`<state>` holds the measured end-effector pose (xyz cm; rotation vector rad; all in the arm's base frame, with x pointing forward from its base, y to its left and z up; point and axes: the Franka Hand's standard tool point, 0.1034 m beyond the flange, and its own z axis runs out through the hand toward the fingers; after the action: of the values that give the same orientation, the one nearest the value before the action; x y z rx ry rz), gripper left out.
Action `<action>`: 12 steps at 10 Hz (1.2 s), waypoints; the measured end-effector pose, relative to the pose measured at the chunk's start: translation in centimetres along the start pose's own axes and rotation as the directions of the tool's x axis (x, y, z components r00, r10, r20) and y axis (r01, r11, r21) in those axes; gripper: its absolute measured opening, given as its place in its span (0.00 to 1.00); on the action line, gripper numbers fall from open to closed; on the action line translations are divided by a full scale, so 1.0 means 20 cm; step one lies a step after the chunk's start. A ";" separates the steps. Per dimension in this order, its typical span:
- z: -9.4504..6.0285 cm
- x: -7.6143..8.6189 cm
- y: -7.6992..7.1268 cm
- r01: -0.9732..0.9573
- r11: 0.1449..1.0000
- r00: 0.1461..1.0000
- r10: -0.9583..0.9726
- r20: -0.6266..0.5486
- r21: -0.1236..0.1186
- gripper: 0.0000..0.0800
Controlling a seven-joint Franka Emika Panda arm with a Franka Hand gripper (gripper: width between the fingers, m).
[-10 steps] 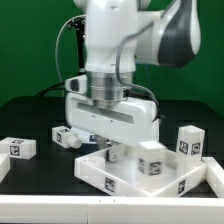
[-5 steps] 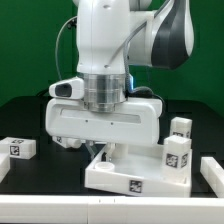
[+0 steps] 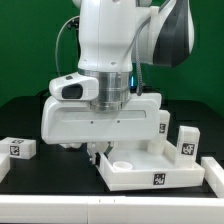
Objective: Assemble square table
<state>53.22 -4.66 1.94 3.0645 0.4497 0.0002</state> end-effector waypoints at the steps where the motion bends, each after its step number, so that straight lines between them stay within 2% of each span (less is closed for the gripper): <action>1: 0.00 0.00 0.00 0.055 0.998 0.998 -0.055 0.004 -0.006 0.06; 2: -0.02 0.06 -0.01 0.207 0.978 0.978 -0.207 0.000 -0.024 0.06; 3: -0.06 0.15 -0.02 0.375 0.926 0.927 -0.376 -0.011 -0.034 0.06; 4: -0.08 0.22 -0.01 0.505 0.863 0.863 -0.505 -0.010 0.001 0.06; 5: -0.09 0.25 0.01 0.572 0.820 0.820 -0.572 -0.021 -0.011 0.06; 7: -0.08 0.23 0.04 0.657 0.754 0.754 -0.657 0.007 -0.018 0.06; 8: -0.09 0.24 0.04 0.743 0.669 0.669 -0.743 0.015 -0.025 0.06; 9: -0.11 0.29 0.00 0.808 0.589 0.589 -0.808 0.005 -0.035 0.06; 11: -0.16 0.48 -0.12 0.888 0.458 0.457 -0.889 -0.021 -0.051 0.06; 12: -0.18 0.59 -0.17 0.910 0.406 0.404 -0.914 -0.042 -0.078 0.06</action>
Offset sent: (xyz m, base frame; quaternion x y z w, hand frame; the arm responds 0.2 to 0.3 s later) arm 0.0811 0.0590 0.0139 0.1657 0.0542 -0.3841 0.9067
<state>63.43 2.12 5.27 2.3037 2.0327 0.0905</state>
